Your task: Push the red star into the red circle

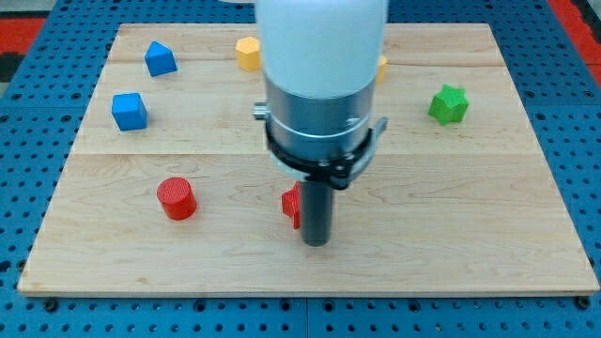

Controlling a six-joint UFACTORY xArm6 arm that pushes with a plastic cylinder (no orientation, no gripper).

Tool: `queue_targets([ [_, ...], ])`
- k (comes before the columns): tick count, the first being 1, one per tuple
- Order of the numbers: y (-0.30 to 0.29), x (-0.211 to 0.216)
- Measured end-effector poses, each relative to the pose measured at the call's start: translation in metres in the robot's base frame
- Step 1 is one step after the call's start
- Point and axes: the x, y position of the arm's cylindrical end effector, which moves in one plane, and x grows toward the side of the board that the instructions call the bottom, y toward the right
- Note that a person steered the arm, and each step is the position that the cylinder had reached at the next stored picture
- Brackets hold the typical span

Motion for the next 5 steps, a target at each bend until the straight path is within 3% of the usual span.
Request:
queue_targets([
  [1, 0.051, 0.008],
  [2, 0.063, -0.025],
  [4, 0.013, -0.026],
  [5, 0.016, -0.036],
])
